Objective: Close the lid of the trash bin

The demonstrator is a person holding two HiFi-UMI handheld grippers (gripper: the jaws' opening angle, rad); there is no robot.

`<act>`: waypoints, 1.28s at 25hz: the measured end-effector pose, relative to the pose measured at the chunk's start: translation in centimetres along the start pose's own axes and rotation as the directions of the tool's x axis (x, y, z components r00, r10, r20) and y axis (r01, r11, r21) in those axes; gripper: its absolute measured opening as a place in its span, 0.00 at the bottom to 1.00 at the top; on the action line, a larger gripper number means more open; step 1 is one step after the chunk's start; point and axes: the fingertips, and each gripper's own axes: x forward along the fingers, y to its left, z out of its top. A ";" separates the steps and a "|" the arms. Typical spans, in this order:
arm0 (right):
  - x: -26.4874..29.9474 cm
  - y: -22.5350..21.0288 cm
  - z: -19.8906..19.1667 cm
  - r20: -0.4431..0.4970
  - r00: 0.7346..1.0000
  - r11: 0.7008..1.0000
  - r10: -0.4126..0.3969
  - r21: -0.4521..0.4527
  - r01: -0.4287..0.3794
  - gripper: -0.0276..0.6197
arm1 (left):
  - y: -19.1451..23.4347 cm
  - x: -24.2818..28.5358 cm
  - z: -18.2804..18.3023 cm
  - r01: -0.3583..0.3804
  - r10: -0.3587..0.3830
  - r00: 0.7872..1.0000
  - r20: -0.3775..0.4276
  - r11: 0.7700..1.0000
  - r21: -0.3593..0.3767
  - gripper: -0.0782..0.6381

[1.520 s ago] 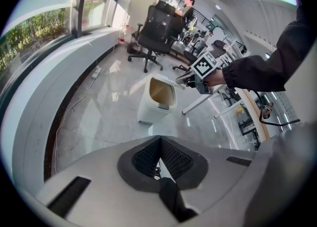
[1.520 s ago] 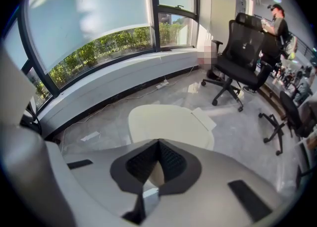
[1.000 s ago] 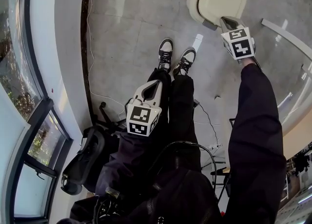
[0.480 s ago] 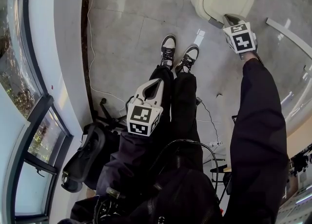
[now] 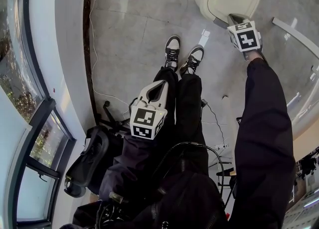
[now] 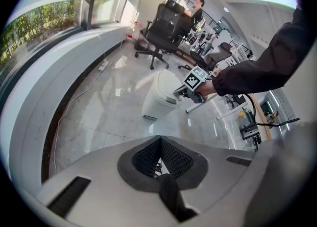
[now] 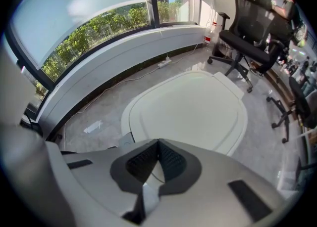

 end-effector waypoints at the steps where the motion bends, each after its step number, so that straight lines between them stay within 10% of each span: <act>1: 0.0 0.0 0.0 0.002 1.000 1.000 0.001 0.004 -0.001 0.05 | 0.0 0.0 0.0 0.000 0.000 1.000 -0.001 1.000 0.001 0.11; 9: -2.8 0.5 1.4 0.139 0.990 0.990 -0.005 0.141 -0.015 0.05 | 0.2 -0.5 1.0 -0.005 0.005 1.000 0.021 1.000 0.019 0.11; 15: -13.2 3.3 4.6 0.356 0.933 0.952 -0.050 0.298 -0.062 0.05 | -3.5 -3.4 7.8 0.019 -0.030 0.992 0.124 0.996 0.092 0.11; 23: -34.3 5.0 10.0 0.575 0.803 0.944 -0.156 0.327 -0.051 0.05 | -12.5 -11.6 23.2 0.016 -0.110 0.931 0.347 0.964 0.265 0.11; 32: -58.7 5.1 11.0 0.731 0.580 0.906 -0.360 0.422 0.030 0.05 | -26.0 -25.4 35.5 -0.002 -0.257 0.806 0.533 0.899 0.437 0.11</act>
